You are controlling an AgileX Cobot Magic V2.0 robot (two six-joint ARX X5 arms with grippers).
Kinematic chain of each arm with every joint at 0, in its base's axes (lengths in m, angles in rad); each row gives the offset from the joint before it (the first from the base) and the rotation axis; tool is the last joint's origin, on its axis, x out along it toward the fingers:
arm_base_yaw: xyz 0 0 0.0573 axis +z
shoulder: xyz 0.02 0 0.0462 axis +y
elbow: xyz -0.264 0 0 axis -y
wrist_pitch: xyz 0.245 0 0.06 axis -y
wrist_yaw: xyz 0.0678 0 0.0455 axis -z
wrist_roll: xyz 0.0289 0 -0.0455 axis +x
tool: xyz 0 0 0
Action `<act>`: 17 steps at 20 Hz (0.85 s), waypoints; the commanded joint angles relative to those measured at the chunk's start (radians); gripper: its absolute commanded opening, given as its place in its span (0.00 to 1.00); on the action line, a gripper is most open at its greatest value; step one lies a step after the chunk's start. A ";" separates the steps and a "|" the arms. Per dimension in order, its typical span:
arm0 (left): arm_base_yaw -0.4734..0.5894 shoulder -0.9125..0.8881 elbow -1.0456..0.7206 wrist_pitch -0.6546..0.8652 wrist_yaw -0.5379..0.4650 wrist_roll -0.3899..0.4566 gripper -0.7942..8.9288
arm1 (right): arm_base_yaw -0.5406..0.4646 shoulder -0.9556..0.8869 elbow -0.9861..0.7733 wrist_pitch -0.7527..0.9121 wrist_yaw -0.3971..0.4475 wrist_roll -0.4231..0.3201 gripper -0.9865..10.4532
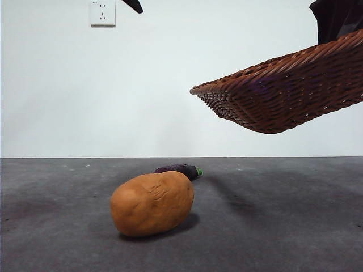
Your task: Help me put the vegetables on the table into the basket
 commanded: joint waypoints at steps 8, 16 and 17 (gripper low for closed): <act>-0.020 -0.275 -0.683 0.158 -0.003 0.082 0.60 | 0.000 0.000 -0.004 0.013 -0.008 -0.011 0.08; -0.020 -0.311 -1.014 0.382 0.062 0.190 0.60 | 0.000 0.000 -0.004 0.014 -0.008 -0.023 0.08; -0.020 -0.306 -1.014 0.384 0.069 0.190 0.60 | 0.000 0.000 -0.004 0.014 -0.008 -0.024 0.08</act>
